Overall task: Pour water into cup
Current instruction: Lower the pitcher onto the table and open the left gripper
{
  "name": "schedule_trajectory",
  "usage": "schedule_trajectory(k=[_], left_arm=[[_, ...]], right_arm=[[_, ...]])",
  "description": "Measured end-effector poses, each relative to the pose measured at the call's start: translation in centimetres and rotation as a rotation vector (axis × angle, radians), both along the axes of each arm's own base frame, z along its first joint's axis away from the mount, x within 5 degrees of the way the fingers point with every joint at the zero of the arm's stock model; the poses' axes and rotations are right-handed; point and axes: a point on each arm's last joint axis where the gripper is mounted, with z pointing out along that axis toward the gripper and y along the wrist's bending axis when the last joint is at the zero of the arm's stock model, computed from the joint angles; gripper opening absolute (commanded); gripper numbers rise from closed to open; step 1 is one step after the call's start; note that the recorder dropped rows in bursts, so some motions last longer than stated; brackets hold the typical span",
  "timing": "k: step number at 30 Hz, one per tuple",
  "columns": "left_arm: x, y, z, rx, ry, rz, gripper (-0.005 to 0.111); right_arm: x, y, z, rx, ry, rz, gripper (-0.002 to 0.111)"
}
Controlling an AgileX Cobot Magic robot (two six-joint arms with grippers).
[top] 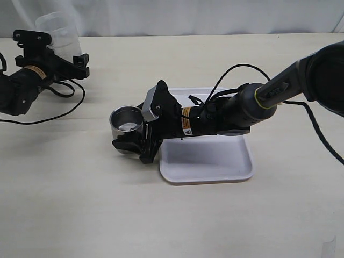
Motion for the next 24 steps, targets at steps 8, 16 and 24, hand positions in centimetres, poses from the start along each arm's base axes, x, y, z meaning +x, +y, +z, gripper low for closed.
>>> schedule_trajectory(k=[8,16,24], left_arm=[[-2.5,1.0,1.3,-0.048,-0.024,0.064,0.084],[-6.1,1.3,1.8,-0.052,-0.010,0.067,0.084],[-9.0,1.5,4.6,-0.026,-0.040,0.058,0.084]], right_arm=[[0.0,0.0,0.0,0.000,0.000,0.000,0.004],[0.0,0.0,0.0,0.000,0.000,0.000,0.004],[0.0,0.0,0.0,0.000,0.000,0.000,0.004]])
